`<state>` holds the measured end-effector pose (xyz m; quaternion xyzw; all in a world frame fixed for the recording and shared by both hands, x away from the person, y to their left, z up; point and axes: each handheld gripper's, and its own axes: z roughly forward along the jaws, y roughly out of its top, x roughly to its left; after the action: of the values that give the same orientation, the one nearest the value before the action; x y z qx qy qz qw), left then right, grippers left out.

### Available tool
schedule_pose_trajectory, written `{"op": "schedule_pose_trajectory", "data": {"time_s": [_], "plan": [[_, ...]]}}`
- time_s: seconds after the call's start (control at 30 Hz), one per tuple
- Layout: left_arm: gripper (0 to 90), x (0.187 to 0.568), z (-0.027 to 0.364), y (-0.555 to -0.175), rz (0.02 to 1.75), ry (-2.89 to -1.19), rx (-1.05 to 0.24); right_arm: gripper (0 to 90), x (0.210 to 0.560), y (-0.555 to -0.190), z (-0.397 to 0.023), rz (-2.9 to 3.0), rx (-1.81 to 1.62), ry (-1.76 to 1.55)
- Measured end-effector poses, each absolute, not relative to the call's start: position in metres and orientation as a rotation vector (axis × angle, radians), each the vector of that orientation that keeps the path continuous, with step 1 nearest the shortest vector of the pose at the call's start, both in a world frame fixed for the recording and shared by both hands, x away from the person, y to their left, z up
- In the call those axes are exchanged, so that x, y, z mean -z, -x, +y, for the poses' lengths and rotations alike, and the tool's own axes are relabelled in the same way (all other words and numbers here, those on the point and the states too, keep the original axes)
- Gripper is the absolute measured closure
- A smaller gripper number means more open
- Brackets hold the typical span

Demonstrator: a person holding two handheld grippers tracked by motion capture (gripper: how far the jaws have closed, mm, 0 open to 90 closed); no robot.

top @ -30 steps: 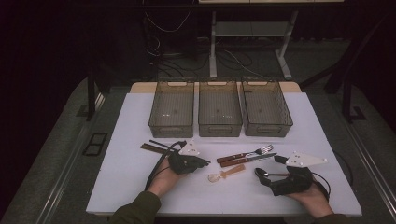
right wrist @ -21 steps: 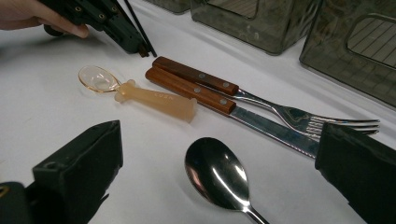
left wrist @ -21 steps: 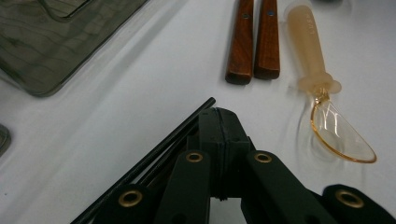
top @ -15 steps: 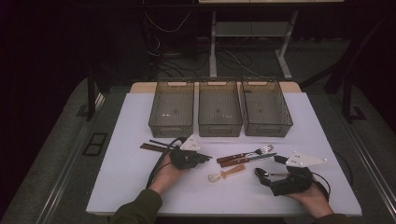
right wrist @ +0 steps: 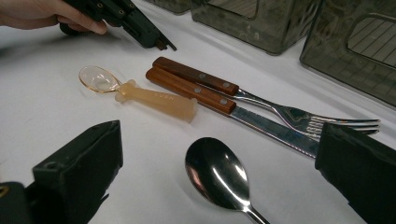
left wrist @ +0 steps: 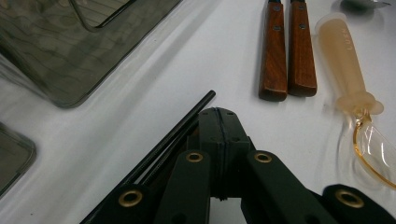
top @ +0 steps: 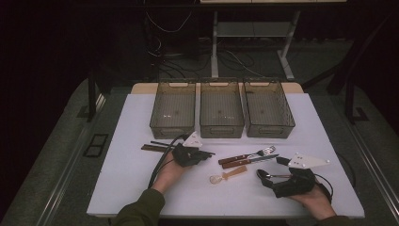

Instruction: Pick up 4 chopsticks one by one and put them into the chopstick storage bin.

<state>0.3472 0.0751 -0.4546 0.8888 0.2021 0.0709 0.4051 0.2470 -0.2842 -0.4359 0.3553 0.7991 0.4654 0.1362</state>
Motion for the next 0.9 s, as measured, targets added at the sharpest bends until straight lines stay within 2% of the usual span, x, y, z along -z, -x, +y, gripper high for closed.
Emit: {"op": "schedule_pose_trajectory", "data": {"time_s": [0.23,0.5,0.63,0.9], "plan": [[89.6,0.439,0.091,-0.344,0.569,-2.2,-0.182,1.1,0.435,-0.247,-0.285,2.305,-1.35,-1.032],[89.6,0.426,0.157,-0.353,0.783,-2.194,-0.323,1.1,0.435,-0.246,-0.286,2.304,-1.35,-1.036],[89.6,0.428,0.185,-0.362,0.891,-2.139,-0.382,1.1,0.435,-0.247,-0.285,2.305,-1.348,-1.034],[89.6,0.435,0.199,-0.373,0.948,-2.178,-0.434,1.1,0.436,-0.247,-0.286,2.311,-1.348,-1.031]]}}
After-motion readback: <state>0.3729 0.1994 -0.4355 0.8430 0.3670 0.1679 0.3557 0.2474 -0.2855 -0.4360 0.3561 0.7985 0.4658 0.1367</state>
